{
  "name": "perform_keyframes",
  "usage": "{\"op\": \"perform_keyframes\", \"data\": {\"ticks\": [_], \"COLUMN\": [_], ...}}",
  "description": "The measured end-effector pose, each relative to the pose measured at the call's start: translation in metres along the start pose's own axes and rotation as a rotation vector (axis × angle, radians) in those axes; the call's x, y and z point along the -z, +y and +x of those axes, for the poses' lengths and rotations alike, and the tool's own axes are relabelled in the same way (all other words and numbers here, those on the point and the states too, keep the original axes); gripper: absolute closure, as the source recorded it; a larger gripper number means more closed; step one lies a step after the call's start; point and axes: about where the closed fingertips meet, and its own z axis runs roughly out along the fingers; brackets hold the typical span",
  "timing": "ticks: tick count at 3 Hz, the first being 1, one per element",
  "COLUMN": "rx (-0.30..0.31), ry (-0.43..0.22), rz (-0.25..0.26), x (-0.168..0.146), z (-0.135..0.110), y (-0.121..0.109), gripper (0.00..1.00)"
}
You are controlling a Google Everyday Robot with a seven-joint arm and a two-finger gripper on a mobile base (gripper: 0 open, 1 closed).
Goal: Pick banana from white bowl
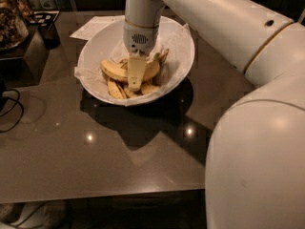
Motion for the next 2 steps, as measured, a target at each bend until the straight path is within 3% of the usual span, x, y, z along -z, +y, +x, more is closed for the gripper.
{"op": "perform_keyframes", "data": {"ticks": [2], "rx": [-0.008], "ry": [-0.003], "rz": [-0.012], "x": [-0.0008], "z": [0.0014], "y": [0.0004], "gripper": [0.83]}}
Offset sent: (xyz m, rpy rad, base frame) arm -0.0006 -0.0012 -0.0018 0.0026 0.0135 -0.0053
